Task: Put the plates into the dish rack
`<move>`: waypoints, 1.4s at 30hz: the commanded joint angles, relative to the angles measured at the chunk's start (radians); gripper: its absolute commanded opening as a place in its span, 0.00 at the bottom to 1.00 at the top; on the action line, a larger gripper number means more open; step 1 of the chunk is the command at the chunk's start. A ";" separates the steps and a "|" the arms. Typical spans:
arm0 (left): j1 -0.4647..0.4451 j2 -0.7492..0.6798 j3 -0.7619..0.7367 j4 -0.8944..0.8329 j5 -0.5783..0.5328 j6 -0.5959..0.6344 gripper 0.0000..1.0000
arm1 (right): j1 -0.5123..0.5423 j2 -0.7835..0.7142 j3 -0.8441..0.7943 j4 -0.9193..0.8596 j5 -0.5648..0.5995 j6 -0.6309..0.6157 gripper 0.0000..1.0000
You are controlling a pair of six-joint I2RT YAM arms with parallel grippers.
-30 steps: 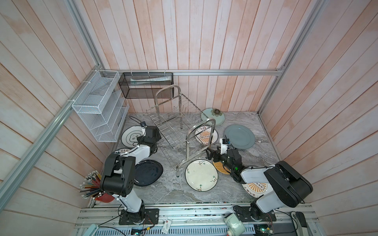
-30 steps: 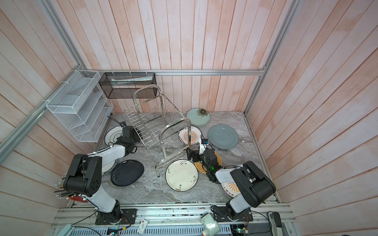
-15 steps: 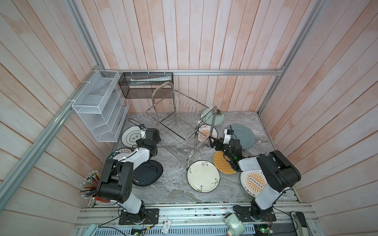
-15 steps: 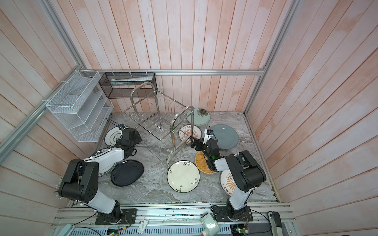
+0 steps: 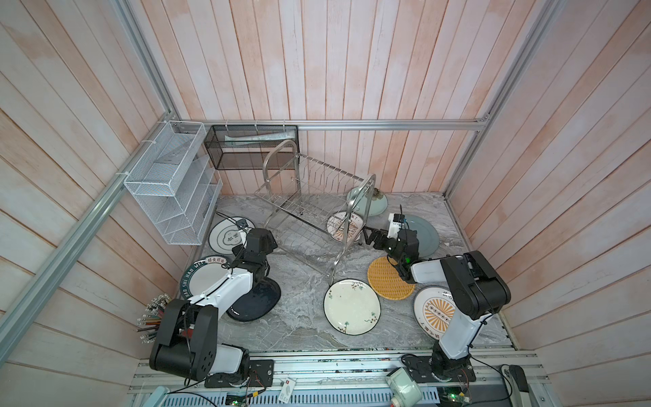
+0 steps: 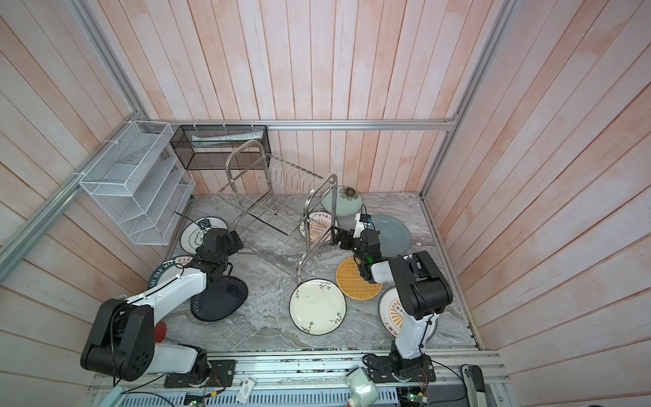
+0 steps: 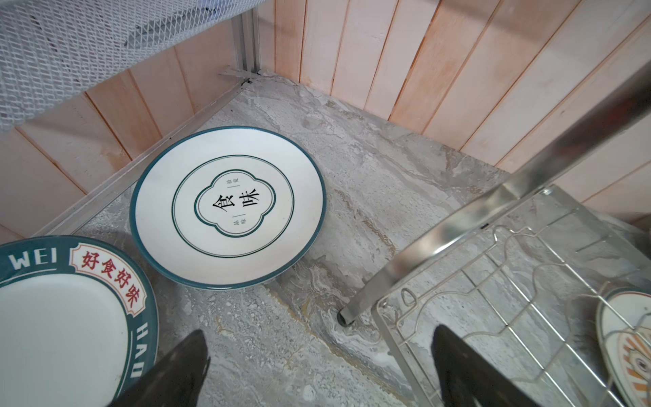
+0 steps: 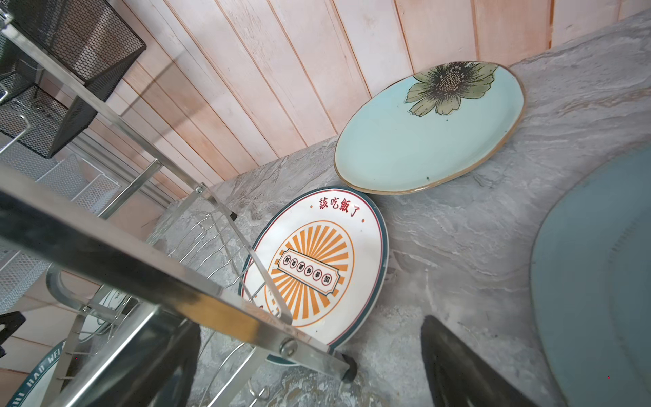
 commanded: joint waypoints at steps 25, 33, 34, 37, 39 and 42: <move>0.341 0.249 0.175 0.249 1.134 0.243 0.93 | 0.118 -0.524 -0.249 -0.198 -0.206 0.051 0.98; 0.284 0.292 0.213 0.185 1.172 0.265 0.93 | 0.159 -0.390 -0.167 -0.154 -0.237 0.056 0.98; 0.275 0.294 0.212 0.185 1.182 0.264 0.93 | 0.159 -0.369 -0.150 -0.153 -0.241 0.058 0.98; 0.239 0.292 0.208 0.182 1.190 0.264 0.92 | 0.159 -0.315 -0.107 -0.160 -0.254 0.056 0.98; 0.215 0.283 0.197 0.180 1.174 0.261 0.93 | 0.157 -0.285 -0.080 -0.164 -0.255 0.058 0.98; 0.191 0.258 0.158 0.203 1.150 0.243 0.92 | 0.154 -0.253 -0.045 -0.171 -0.254 0.064 0.98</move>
